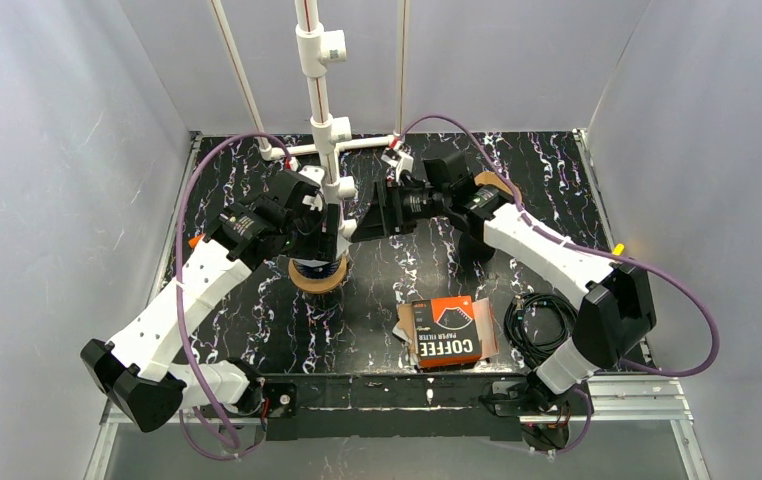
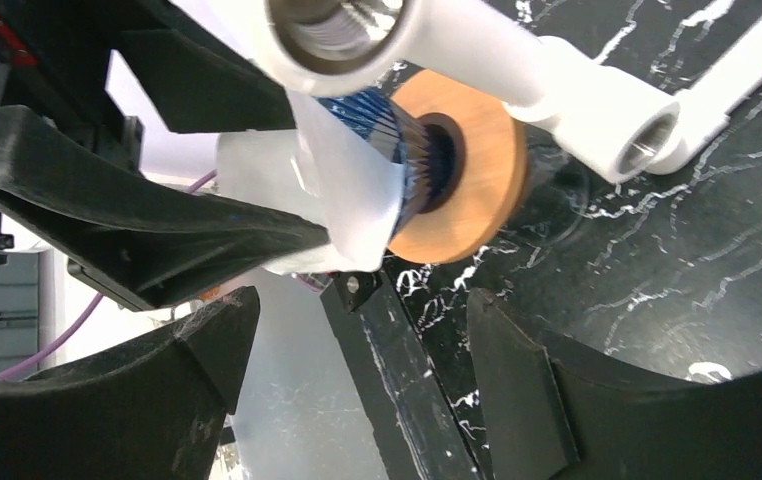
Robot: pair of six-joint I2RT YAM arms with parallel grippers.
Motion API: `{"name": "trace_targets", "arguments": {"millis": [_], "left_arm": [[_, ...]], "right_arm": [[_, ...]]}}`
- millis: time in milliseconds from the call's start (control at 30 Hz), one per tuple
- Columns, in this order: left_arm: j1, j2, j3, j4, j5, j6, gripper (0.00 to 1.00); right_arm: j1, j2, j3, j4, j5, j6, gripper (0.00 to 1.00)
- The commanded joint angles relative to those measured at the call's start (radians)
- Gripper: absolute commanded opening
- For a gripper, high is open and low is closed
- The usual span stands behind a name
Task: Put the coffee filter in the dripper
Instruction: Adjust the coffee filter in the coffee dripper.
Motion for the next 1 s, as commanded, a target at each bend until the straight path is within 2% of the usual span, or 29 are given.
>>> {"name": "trace_targets", "arguments": {"millis": [0, 333, 367, 433, 500, 700, 833, 967], "left_arm": [[0.008, -0.004, -0.013, -0.001, 0.033, 0.008, 0.66], [0.009, -0.012, -0.009, -0.003, 0.054, -0.001, 0.67], [0.011, -0.012, -0.007, -0.002, 0.057, -0.001, 0.67], [0.011, -0.016, -0.001, -0.003, 0.063, -0.001, 0.67], [0.011, -0.025, 0.004, -0.004, 0.067, 0.003, 0.66], [0.013, -0.048, 0.042, -0.033, 0.051, 0.025, 0.65], [0.016, -0.054, 0.072, -0.053, 0.002, 0.037, 0.55], [0.016, -0.062, 0.095, -0.052, -0.06, 0.044, 0.5]], "right_arm": [[0.034, 0.016, 0.007, 0.112, -0.037, 0.031, 0.83], [0.067, 0.089, 0.041, 0.063, 0.002, 0.026, 0.72], [0.067, 0.097, 0.048, 0.047, 0.012, 0.023, 0.7], [0.068, 0.111, 0.06, 0.018, 0.033, 0.023, 0.59], [0.069, 0.123, 0.074, 0.012, 0.036, 0.022, 0.55], [0.071, 0.145, 0.118, -0.011, 0.037, 0.022, 0.54], [0.071, 0.145, 0.126, -0.019, 0.035, 0.031, 0.54], [0.071, 0.151, 0.148, -0.036, 0.032, 0.033, 0.54]]}}
